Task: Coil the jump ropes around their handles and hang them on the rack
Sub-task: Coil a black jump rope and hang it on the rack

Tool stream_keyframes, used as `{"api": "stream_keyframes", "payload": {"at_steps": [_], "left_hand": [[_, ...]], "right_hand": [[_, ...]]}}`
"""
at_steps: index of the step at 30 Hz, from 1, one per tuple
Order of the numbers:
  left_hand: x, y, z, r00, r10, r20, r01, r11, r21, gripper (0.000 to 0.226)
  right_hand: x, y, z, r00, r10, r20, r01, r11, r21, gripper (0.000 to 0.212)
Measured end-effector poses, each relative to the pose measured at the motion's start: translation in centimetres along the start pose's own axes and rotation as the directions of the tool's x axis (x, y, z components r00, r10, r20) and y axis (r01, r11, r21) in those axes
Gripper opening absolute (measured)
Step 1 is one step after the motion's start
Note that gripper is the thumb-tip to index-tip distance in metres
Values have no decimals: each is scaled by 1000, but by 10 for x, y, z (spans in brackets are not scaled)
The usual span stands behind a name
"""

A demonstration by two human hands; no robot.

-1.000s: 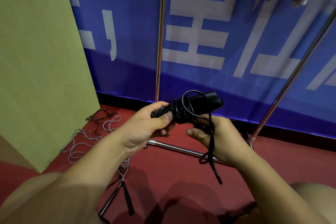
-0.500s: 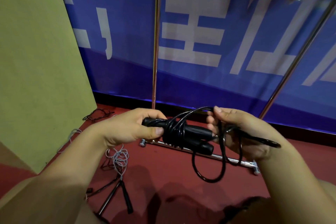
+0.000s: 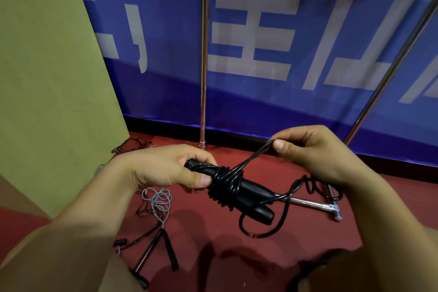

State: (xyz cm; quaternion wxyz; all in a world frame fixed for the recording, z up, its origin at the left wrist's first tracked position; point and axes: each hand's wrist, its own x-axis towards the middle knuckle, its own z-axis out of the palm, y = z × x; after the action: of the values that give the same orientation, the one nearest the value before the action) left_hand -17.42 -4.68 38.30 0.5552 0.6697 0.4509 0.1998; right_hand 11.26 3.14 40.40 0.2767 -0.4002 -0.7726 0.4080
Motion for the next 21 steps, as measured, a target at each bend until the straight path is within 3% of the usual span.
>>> {"api": "stream_keyframes", "payload": {"at_steps": [5,8,11,14,16,18,21], "left_hand": [[-2,1,0,998,15,68,-14,1000,-13,5],[-1,1,1,993,72,90,-65,995,-82,10],[-1,1,1,988,131,85,-116,980,-163,28],[-1,1,3,985,153,83,-135,972,-192,30],[-1,0,3,987,139,82,-125,980,-157,27],[-3,-2,0,994,92,51,-87,993,-81,18],[-6,-6,-6,999,-10,-50,11,1000,25,11]], "right_hand": [[9,2,0,993,-120,-18,113,971,-212,26],[18,11,8,958,-283,-53,245,899,-363,34],[26,22,21,890,-453,-62,361,779,-513,37],[29,30,36,759,-645,-88,408,577,-707,43],[29,36,41,707,-703,-81,415,504,-758,44],[30,36,40,763,-638,-107,391,587,-709,41],[30,28,33,903,-393,-176,283,849,-445,32]]}}
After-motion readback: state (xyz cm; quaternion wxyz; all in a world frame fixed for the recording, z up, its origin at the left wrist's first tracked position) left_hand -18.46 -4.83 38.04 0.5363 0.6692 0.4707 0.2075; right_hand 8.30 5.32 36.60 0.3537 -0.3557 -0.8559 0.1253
